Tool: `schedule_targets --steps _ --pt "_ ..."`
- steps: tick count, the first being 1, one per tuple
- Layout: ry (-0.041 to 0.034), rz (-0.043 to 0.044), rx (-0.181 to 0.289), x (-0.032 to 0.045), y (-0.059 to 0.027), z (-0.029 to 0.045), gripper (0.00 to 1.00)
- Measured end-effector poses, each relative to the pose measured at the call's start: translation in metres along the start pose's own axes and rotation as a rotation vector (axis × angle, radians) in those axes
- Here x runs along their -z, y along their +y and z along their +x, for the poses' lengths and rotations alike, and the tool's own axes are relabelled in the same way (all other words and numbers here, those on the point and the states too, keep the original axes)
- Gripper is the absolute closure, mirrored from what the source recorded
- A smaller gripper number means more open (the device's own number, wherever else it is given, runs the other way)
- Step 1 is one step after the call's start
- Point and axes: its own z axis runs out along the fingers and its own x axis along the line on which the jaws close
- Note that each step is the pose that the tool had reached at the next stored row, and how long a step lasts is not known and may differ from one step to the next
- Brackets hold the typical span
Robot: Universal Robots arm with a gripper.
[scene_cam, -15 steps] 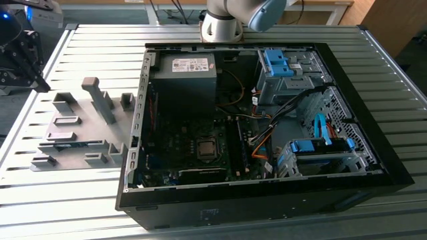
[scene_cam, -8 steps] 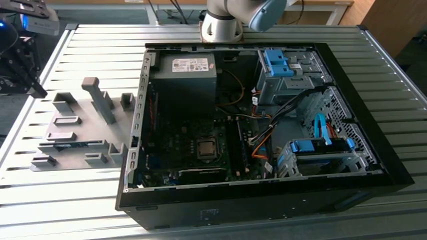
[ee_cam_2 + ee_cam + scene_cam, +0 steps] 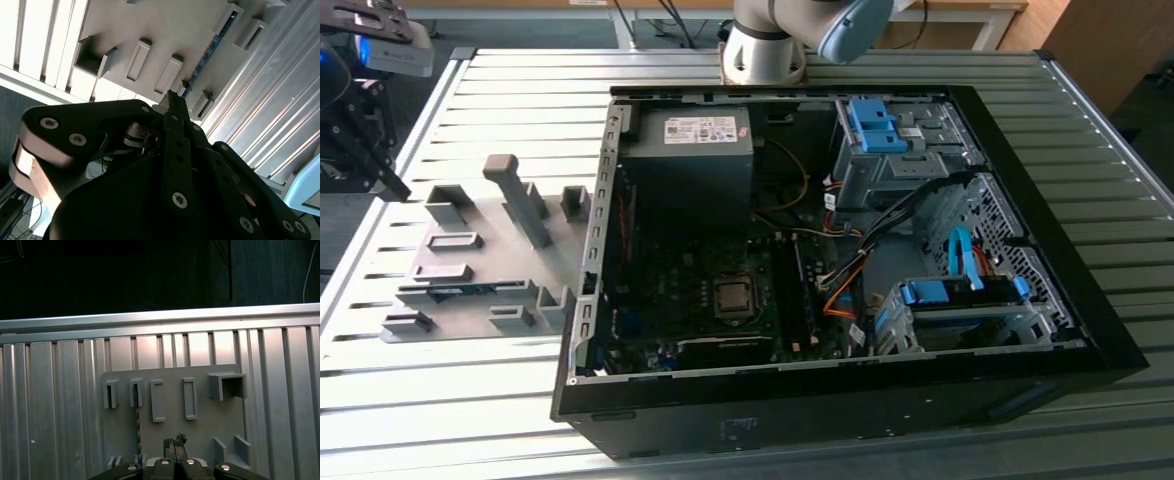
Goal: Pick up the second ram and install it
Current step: 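Pick up the second ram and move it above second insertion slot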
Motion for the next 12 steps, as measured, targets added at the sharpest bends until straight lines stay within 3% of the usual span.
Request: schedule_targets --steps 10,12 --pt "-0.0001 0.0002 0.000 -0.0004 -0.0001 0.0009 0.89" --pt "0.0007 0.0000 0.000 -0.0005 -0.0001 0.0026 0.83"
